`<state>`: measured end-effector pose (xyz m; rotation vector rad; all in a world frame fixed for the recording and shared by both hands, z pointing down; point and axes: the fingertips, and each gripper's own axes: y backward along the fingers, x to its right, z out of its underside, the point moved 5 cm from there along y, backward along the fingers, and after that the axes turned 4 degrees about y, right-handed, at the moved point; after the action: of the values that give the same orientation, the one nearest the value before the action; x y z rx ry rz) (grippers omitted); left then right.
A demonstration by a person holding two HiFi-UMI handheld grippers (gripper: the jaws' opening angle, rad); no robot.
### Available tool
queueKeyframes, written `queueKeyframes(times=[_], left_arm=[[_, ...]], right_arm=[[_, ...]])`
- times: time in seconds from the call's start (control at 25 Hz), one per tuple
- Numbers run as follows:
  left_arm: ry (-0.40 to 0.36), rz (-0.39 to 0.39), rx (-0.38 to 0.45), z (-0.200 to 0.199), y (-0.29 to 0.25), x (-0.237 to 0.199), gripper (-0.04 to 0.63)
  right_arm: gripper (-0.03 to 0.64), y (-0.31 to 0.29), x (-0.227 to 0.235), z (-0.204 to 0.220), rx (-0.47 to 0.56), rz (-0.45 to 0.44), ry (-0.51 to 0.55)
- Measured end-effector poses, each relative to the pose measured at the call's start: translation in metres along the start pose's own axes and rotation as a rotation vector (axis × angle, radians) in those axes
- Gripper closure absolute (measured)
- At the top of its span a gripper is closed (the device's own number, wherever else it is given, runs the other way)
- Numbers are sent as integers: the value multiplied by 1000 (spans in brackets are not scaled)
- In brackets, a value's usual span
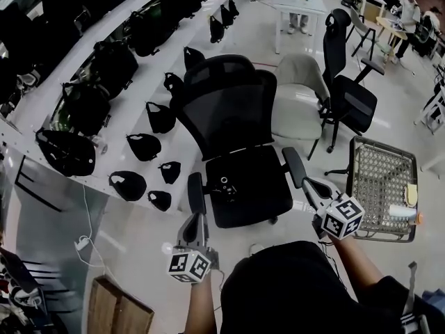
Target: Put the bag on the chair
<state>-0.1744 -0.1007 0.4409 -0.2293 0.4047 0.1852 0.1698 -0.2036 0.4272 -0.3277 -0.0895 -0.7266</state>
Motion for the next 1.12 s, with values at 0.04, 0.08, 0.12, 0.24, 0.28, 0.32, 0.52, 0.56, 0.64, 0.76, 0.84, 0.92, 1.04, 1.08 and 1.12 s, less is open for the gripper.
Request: queueKeyframes(times=[0.04,0.08,0.12,0.24,0.28,0.32,0.52,0.56,0.64,0.76,0.84,0.92,1.04,1.08,1.12], left_arm=[[3,-16,3,0,0,-3,577],[7,-30,4,0,-1,-5,577],[12,-37,2,0,-1,-7,578],[21,-33,-5,3,-3,-6,578],[19,-30,-5,4,-5,-4,578],[17,-28,-5,5,-6,-2,578],[-1,-17,-3,4,-8,6,578],[-3,-16,-3,4,-8,6,578],[0,-20,-4,5,-6,4,578],[14,-32,-11,7,-1,1,578],[19,-34,-18,8,2,0,578],[21,-35,-25,11,5,-2,578],[32,-35,-30,15,10,-5,578],[34,-35,-27,15,12,-7,578],[36,-34,-22,16,15,-8,579]], right_arm=[[617,-1,0,1,1,5,3],[617,-1,-1,1,1,9,4],[617,-1,-2,1,2,13,3],[617,2,-7,-2,17,20,2],[617,3,-9,-3,23,24,13],[617,4,-10,-5,27,29,27],[617,4,-13,-4,21,30,68],[617,4,-14,-2,18,29,72],[617,3,-15,1,11,28,75],[617,4,-20,5,-3,25,90],[618,5,-25,7,-10,14,98],[617,4,-28,10,-17,10,95],[617,3,-33,16,-32,9,93],[618,3,-36,18,-38,5,94],[618,1,-39,20,-42,0,96]])
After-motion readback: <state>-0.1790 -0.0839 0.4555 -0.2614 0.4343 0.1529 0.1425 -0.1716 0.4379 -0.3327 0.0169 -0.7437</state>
